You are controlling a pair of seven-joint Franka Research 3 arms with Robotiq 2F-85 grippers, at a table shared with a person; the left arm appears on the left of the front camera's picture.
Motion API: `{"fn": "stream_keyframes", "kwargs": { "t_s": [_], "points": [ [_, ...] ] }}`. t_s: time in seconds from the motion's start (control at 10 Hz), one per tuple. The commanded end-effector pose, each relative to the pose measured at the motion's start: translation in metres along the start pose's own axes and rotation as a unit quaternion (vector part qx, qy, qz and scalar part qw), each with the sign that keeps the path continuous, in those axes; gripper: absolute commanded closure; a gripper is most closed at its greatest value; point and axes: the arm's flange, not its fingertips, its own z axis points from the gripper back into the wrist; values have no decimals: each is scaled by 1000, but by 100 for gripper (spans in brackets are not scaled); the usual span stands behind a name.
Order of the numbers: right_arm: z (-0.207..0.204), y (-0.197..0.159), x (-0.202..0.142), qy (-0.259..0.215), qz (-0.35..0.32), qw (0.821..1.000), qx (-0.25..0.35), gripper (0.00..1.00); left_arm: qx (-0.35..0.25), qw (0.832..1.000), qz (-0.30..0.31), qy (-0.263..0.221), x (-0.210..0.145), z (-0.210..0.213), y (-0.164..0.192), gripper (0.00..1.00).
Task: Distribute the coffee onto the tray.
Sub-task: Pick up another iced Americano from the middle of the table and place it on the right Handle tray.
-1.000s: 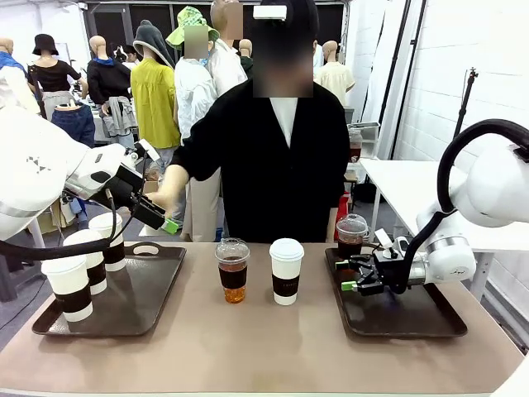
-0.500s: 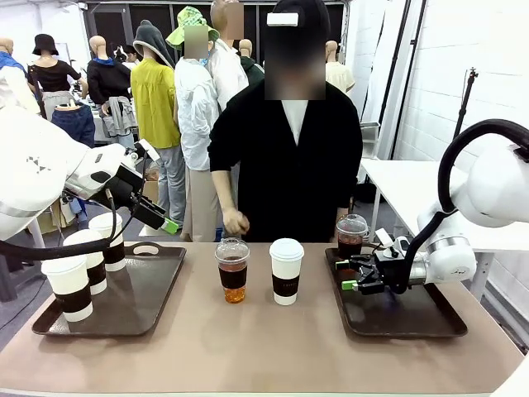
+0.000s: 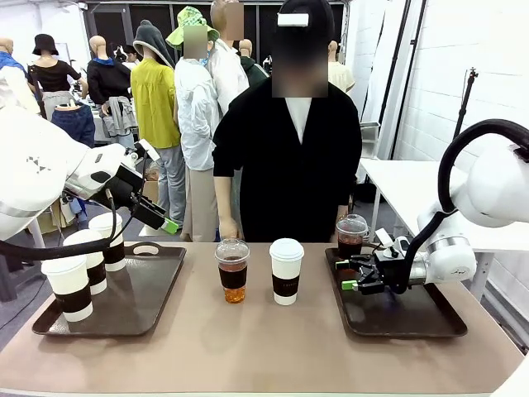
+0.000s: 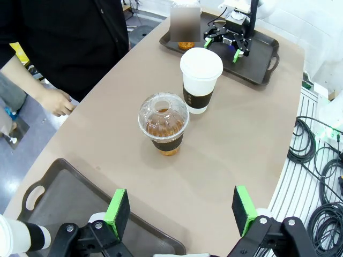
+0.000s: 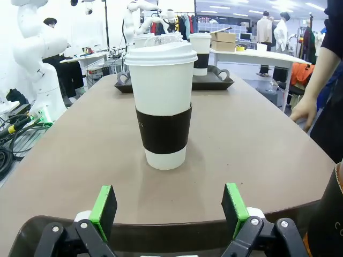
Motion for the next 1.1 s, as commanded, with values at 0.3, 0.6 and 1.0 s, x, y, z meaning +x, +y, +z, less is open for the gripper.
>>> {"fn": "stream_keyframes", "kwargs": {
  "t_s": [0.3, 0.6, 1.0],
  "points": [
    [-1, 0, 0, 0, 1, 1000, 0, 0, -7, 1000, -2, -5, 0, 1, 2, 0],
    [-1, 0, 0, 0, 1, 1000, 0, 0, -7, 1000, -2, -5, 0, 1, 2, 0],
    [-1, 0, 0, 0, 1, 1000, 0, 0, -7, 1000, -2, -5, 0, 1, 2, 0]
  ]
}}
